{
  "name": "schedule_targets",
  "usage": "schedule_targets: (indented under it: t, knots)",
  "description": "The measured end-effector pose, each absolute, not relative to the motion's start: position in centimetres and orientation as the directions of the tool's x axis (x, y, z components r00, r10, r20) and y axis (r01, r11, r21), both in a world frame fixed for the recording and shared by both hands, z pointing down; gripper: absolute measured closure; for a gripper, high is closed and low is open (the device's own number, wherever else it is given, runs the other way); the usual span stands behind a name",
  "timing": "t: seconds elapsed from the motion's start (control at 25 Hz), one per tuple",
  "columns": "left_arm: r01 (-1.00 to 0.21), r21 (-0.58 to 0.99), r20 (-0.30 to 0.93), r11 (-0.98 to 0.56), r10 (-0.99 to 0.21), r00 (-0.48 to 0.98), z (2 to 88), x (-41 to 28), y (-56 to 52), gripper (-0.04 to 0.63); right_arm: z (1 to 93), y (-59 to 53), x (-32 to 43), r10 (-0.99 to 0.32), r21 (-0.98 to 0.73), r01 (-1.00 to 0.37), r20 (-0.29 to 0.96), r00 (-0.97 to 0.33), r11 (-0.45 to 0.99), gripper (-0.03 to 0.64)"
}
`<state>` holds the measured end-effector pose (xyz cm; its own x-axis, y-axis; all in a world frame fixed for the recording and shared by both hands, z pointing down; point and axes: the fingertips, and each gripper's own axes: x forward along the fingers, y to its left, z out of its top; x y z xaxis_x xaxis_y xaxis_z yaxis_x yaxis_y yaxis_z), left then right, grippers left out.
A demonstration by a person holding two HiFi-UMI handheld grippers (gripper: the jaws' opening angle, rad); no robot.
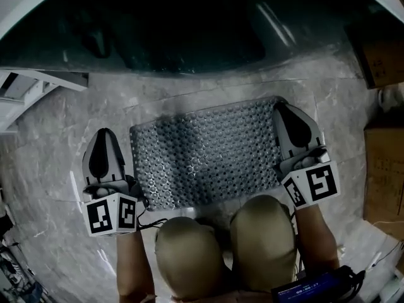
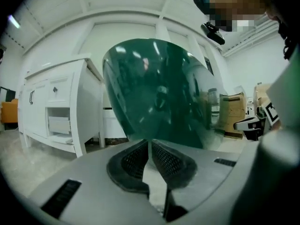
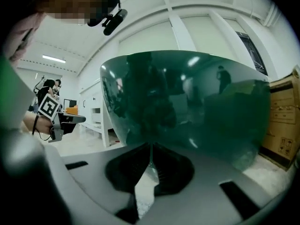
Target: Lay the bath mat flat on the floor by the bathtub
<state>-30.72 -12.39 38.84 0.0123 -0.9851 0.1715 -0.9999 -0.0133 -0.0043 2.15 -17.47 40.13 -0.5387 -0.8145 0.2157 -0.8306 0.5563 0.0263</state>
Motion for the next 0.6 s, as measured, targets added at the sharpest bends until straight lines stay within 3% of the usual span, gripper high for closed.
schedule_targets:
  t: [0.2,0.6]
  knots:
    - [-1.0,0.015,0.179,0.001,-0.984,0.002,38.9,-29.0,-13.0,0.554,38.5,-16.9,0.7,-0.828,0.108,-0.825,0.168,-0.535,0.555,0.584]
    - [-0.999,-0.031,0.193,-0.028,-0.981,0.021,39.7,-26.5,-12.9,0.555,39.0,-15.9,0.2,-0.82,0.107,-0.817,0.172,-0.546,0.566,0.598]
